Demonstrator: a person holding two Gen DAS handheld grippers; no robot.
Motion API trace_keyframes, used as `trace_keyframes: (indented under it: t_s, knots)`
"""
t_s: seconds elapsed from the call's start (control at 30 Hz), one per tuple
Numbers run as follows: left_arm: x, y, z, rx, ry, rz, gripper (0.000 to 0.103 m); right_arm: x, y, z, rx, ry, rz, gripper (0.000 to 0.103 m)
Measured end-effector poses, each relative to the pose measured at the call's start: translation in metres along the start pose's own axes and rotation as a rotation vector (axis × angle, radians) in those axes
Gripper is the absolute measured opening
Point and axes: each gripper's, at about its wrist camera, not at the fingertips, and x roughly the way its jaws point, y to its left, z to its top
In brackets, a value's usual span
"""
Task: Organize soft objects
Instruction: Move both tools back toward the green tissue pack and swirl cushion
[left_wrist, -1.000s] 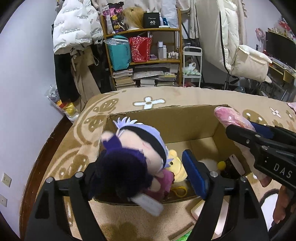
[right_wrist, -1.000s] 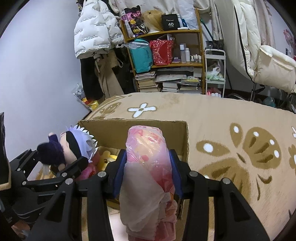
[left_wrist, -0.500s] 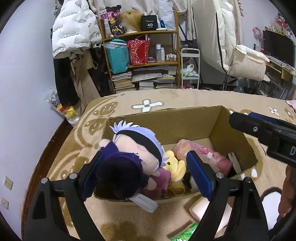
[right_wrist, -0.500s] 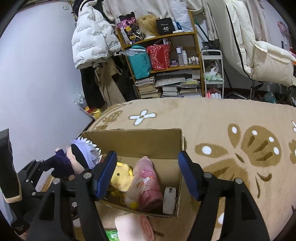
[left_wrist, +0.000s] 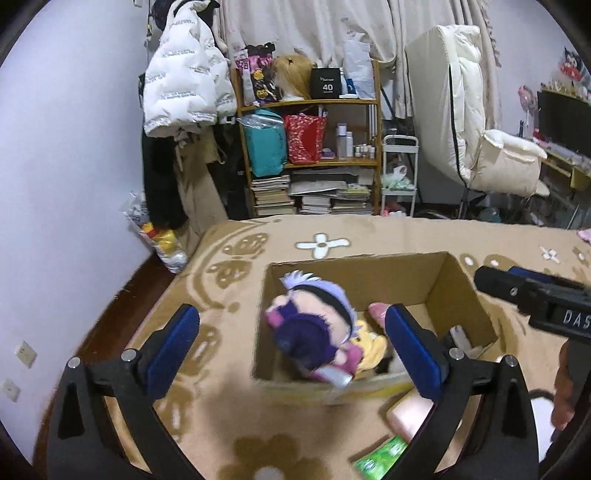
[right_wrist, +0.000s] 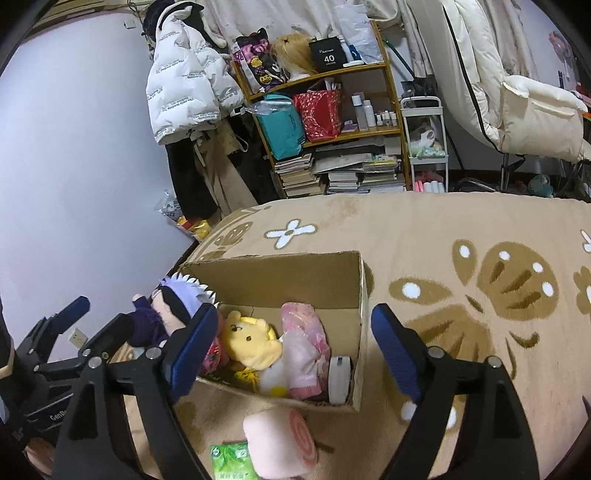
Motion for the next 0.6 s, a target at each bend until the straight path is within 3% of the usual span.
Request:
trace_keyframes:
  t_s: [0.07, 0.17, 0.6]
  knots:
    - [-0.011, 0.004, -0.003, 0.0, 0.006, 0.023, 0.102, -0.004, 0.0, -0.002, 0.002, 0.001, 0.004, 0.091]
    - [-0.025, 0.01, -0.009, -0.026, 0.024, 0.029, 0.102, -0.012, 0.003, -0.005, -0.005, 0.01, 0.003, 0.103]
    - [-0.069, 0.004, -0.045, -0.051, 0.085, 0.087, 0.102, -0.053, 0.01, -0.033, -0.035, 0.023, 0.007, 0.103]
